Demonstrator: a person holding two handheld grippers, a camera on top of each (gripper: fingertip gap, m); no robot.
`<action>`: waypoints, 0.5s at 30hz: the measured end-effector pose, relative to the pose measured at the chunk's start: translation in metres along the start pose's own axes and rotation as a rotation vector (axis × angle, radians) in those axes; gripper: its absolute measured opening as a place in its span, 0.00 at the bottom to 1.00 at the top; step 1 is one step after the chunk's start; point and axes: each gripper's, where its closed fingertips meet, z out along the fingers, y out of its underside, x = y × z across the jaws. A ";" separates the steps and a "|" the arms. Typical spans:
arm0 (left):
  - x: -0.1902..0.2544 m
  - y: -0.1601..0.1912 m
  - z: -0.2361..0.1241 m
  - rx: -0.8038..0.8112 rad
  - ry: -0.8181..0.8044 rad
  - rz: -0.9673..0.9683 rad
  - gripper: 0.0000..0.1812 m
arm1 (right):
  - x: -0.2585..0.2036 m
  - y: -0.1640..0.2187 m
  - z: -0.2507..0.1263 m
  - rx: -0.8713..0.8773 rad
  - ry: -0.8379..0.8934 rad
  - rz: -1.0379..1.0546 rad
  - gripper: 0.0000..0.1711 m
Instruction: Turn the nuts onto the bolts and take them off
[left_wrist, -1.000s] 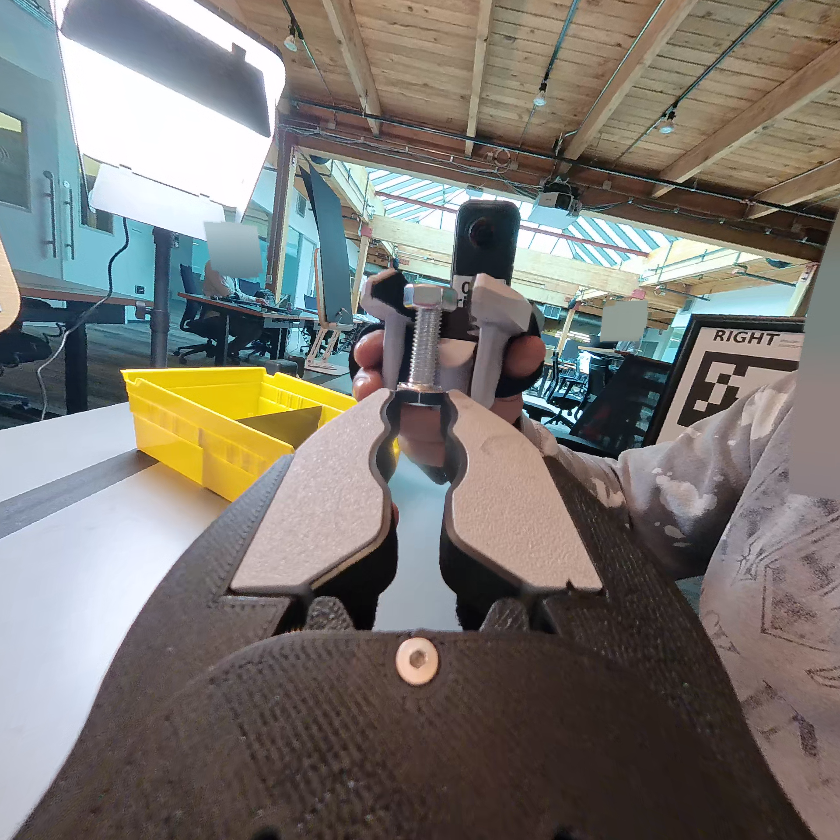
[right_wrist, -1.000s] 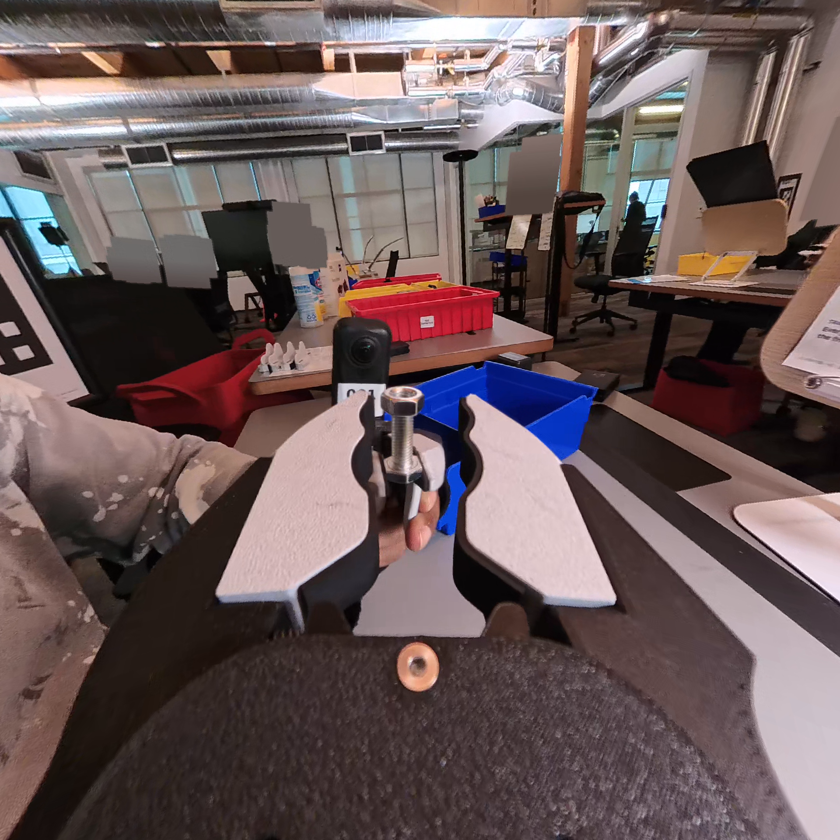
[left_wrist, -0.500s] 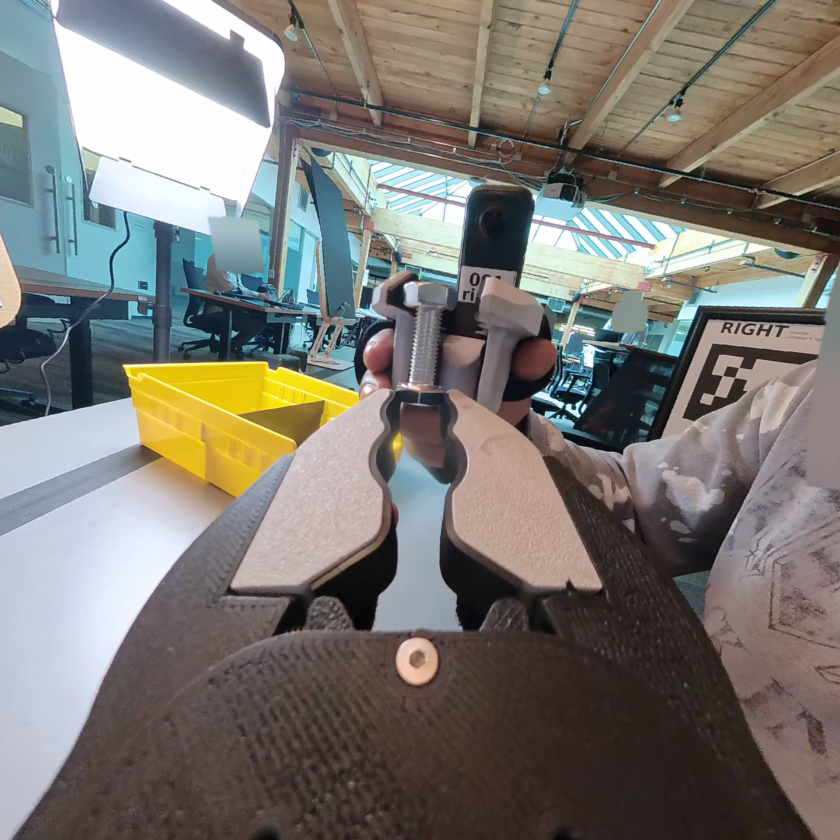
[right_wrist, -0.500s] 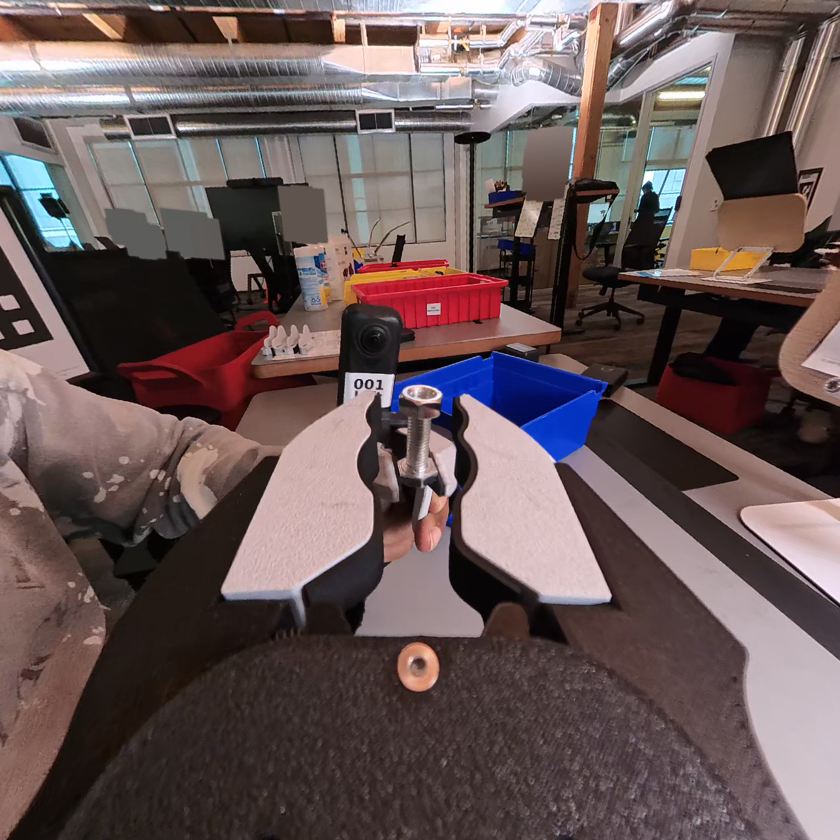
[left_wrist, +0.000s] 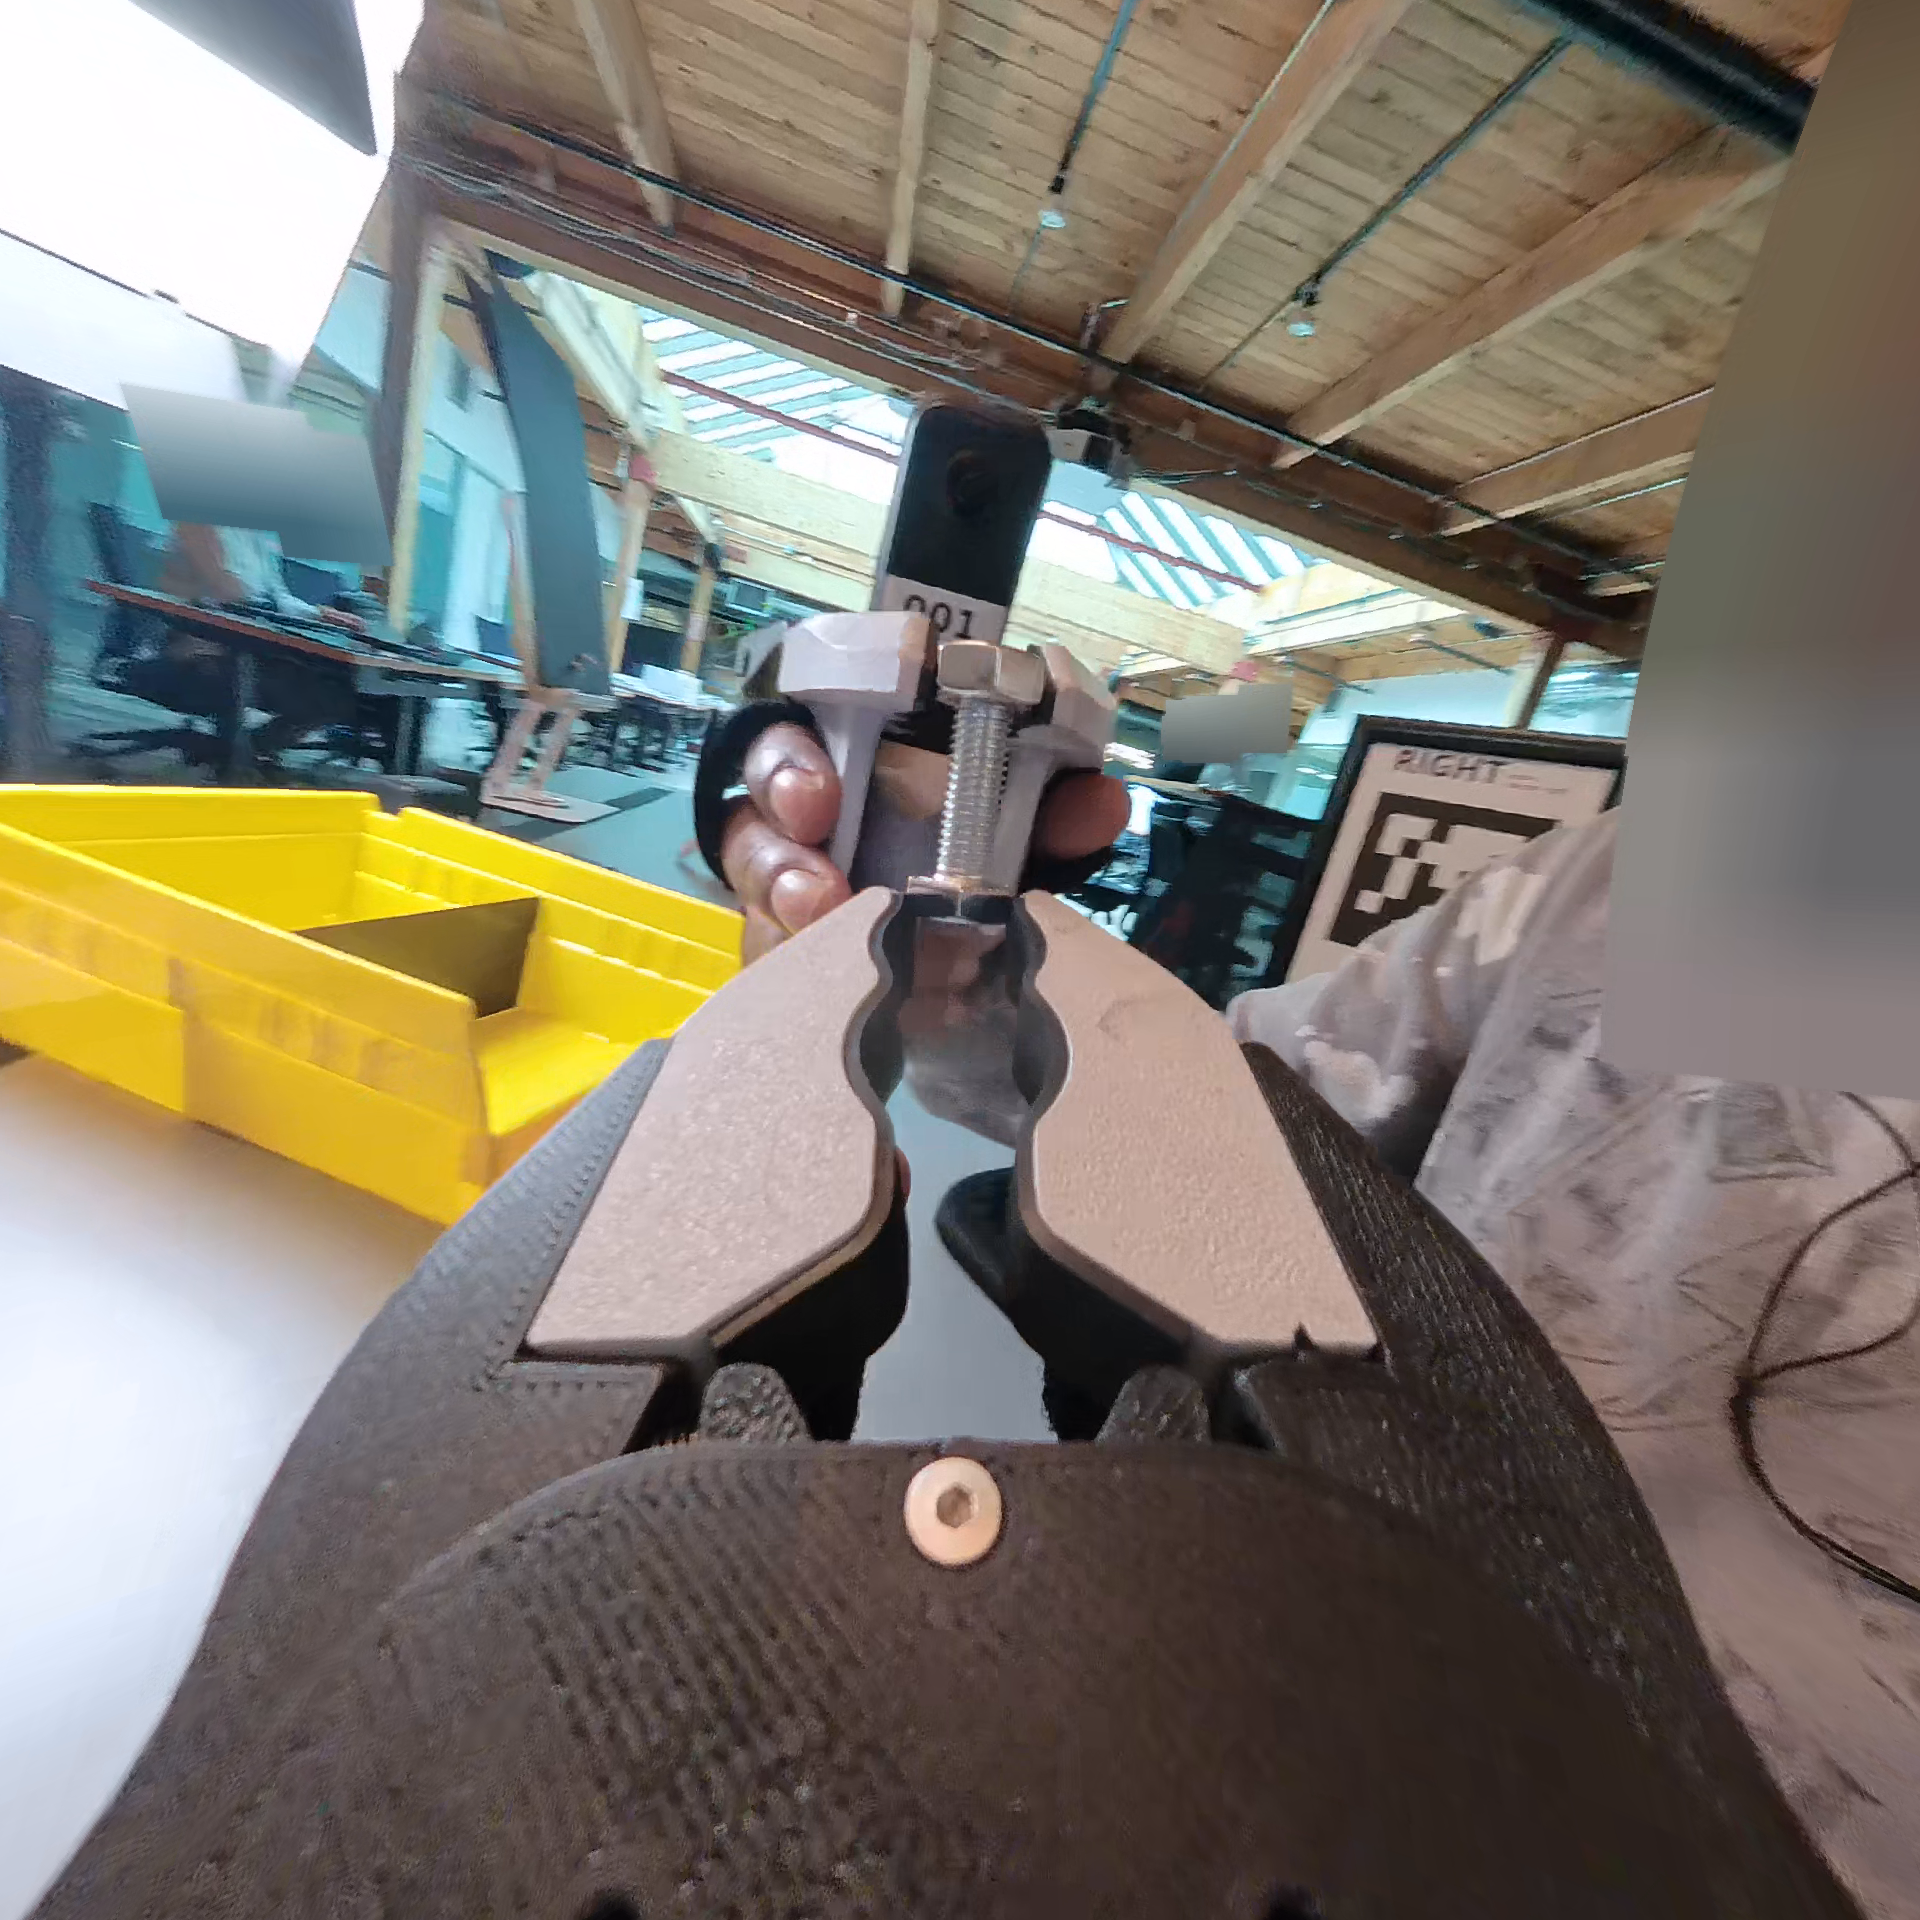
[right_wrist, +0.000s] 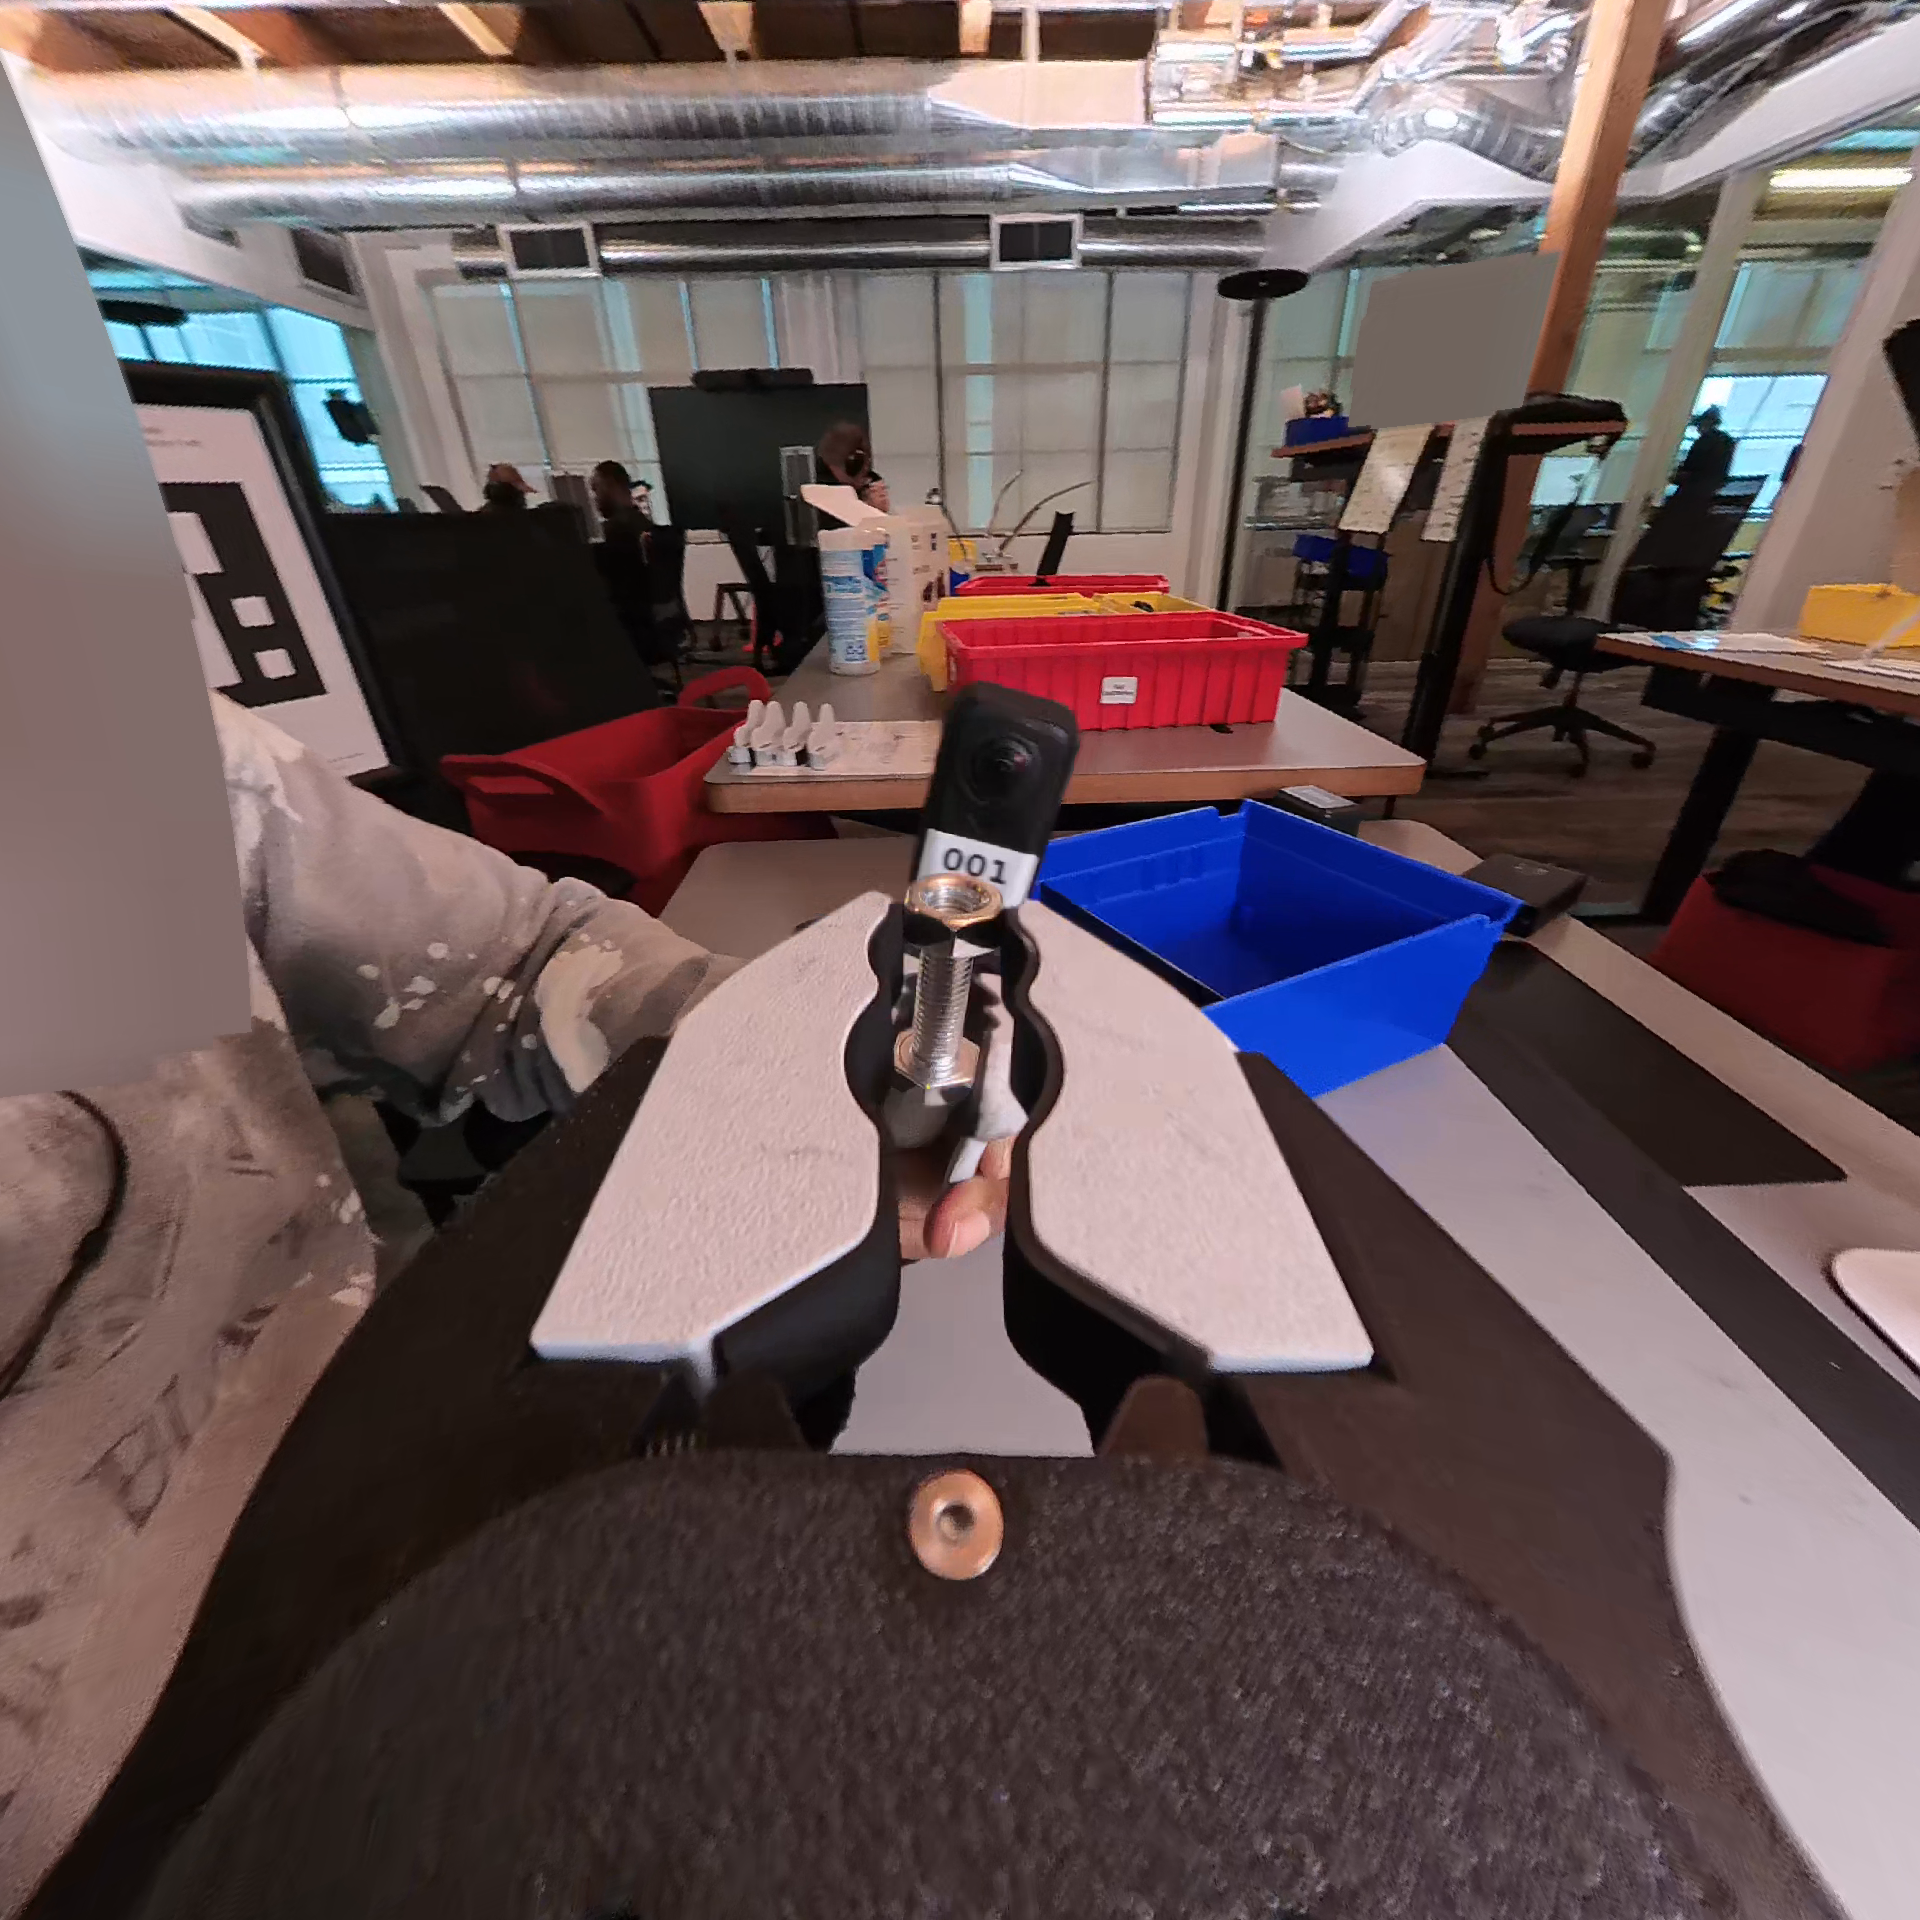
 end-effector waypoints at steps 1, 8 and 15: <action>0.003 0.001 0.001 0.002 0.023 -0.010 0.10 | -0.003 0.000 -0.001 0.001 -0.023 -0.001 0.10; 0.015 0.004 0.004 0.002 0.095 -0.014 0.10 | -0.016 -0.001 -0.007 0.014 -0.136 0.019 0.11; 0.013 0.001 0.002 0.006 0.080 0.005 0.10 | 0.011 -0.001 -0.015 0.002 0.013 0.006 0.09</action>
